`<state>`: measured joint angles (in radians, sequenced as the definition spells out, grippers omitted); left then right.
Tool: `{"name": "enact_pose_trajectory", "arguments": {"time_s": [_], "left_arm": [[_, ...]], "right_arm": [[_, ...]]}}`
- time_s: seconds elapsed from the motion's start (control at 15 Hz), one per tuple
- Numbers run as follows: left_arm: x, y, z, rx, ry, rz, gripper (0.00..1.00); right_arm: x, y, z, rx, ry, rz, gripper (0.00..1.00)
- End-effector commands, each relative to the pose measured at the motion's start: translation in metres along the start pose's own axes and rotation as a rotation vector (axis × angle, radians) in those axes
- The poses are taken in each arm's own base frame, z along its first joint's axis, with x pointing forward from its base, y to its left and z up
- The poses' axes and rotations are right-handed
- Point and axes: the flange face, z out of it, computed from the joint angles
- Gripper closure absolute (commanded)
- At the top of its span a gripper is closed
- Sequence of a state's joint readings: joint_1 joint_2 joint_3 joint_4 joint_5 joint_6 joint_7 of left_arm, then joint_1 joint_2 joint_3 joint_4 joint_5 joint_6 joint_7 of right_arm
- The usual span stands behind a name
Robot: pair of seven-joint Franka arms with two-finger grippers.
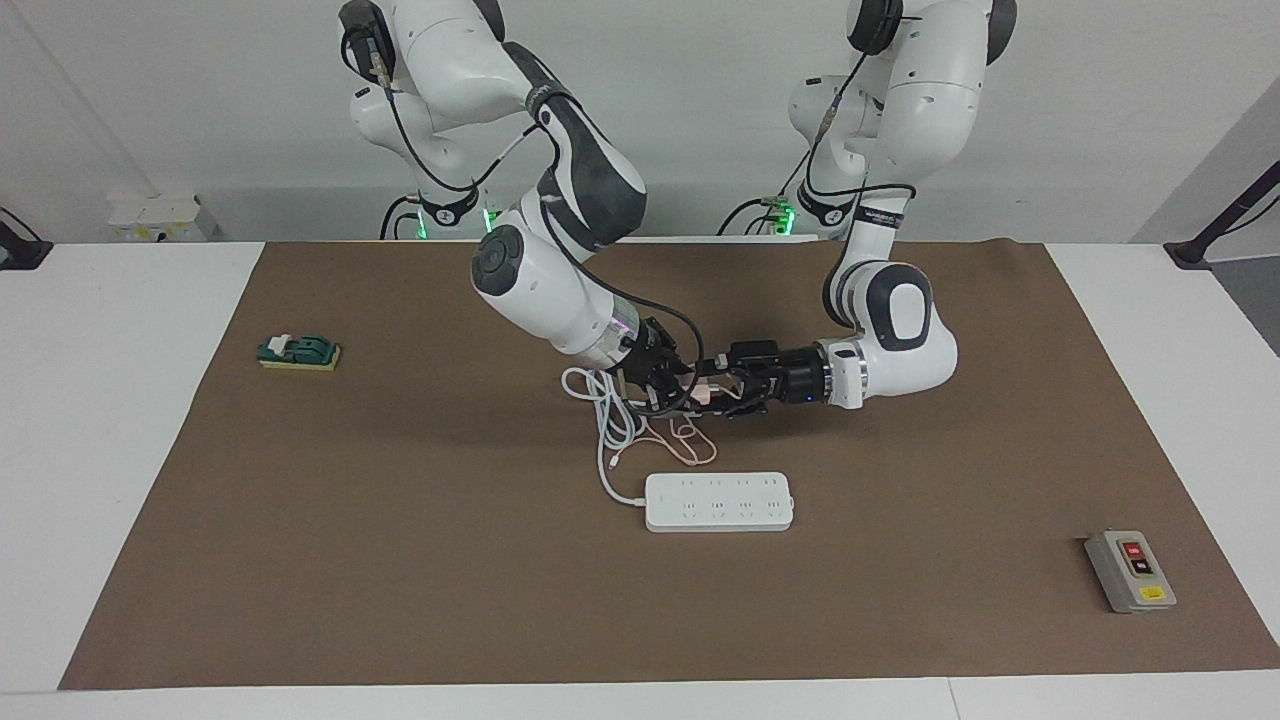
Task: Plug charger into power strip
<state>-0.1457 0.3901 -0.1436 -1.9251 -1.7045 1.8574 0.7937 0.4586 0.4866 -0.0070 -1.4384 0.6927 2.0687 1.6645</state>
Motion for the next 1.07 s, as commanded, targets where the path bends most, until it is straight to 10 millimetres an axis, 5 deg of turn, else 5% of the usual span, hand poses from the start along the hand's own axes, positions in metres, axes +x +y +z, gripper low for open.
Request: {"name": "enact_pose_trajectory", "arguments": {"time_s": [0.0,0.2,0.4,0.8,1.0], "left_arm": [[-0.004,0.006,0.002,0.007,0.011,0.004,0.14],[-0.003,0.007,-0.001,0.007,0.005,0.006,0.29],[-0.003,0.006,-0.003,0.015,-0.001,0.007,0.33],[-0.003,0.006,-0.007,0.02,-0.018,0.015,0.67],[-0.002,0.007,-0.01,0.025,-0.021,0.021,0.68]], "right_arm": [[-0.005,-0.004,0.0,0.004,-0.024,0.027,1.0],[-0.005,-0.004,0.0,0.004,-0.024,0.027,1.0],[-0.005,-0.004,0.0,0.004,-0.024,0.027,1.0],[-0.004,-0.004,0.0,0.003,-0.025,0.029,1.0],[-0.004,-0.004,-0.001,0.003,-0.025,0.028,1.0]]}}
